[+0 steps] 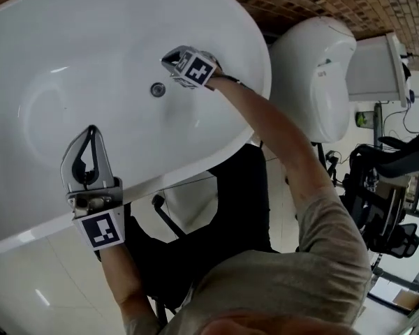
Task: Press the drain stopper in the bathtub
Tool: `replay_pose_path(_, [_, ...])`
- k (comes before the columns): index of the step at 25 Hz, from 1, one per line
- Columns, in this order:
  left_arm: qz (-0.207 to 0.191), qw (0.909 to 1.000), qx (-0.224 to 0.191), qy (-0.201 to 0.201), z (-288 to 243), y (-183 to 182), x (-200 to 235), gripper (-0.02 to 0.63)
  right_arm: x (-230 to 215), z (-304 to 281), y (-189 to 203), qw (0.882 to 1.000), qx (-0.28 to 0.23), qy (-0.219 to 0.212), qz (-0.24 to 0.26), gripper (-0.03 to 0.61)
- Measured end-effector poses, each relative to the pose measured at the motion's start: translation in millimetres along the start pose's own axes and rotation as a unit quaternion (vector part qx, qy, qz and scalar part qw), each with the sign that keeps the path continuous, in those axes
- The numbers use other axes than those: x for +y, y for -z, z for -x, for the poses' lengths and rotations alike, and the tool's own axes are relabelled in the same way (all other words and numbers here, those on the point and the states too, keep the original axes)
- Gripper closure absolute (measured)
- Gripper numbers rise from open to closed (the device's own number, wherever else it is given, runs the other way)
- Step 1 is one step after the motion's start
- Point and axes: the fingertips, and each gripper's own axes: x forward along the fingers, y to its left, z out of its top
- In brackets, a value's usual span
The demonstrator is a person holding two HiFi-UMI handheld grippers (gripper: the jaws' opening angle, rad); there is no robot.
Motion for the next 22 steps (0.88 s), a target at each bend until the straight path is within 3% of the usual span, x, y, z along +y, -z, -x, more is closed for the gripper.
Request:
replay_pose_path(2, [0.007, 0.9999, -0.007, -0.013, 6.0, -5.0, 5.7, 0.609, -8.5, 105.0, -43.2, 0.994, -0.103, 0.037, -0.021, 0.578])
replay_pose_path(4, [0.011, 0.9991, -0.006, -0.04, 18.0, -20.5, 15.6, 0.609, 1.7, 222.9, -74.8, 0.976, -0.204, 0.068, -0.035, 0.578])
replay_pose_path(7, [0.005, 0.9965, -0.054, -0.065, 36.3, -91.2, 16.3, 0.609, 42.0, 402.5, -93.5, 0.938, -0.325, 0.113, -0.037, 0.578])
replay_pose_path(11, [-0.009, 0.9922, -0.123, -0.02, 62.2, -205.1, -19.1, 0.609, 142.5, 588.6, -93.3, 0.879, -0.444, 0.172, 0.025, 0.578])
replay_pose_path(14, [-0.036, 0.9814, -0.187, 0.025, 86.7, -294.9, -43.3, 0.61, 214.8, 668.5, -97.4, 0.83, -0.509, 0.216, 0.074, 0.578])
replay_pose_path(17, [-0.045, 0.9693, -0.234, 0.059, 130.0, -359.1, -84.3, 0.611, 280.6, 721.4, -90.7, 0.794, -0.552, 0.229, 0.111, 0.578])
replay_pose_path(22, [-0.068, 0.9548, -0.27, 0.102, 190.9, -430.3, -139.0, 0.609, 364.2, 783.9, -75.2, 0.739, -0.601, 0.255, 0.164, 0.578])
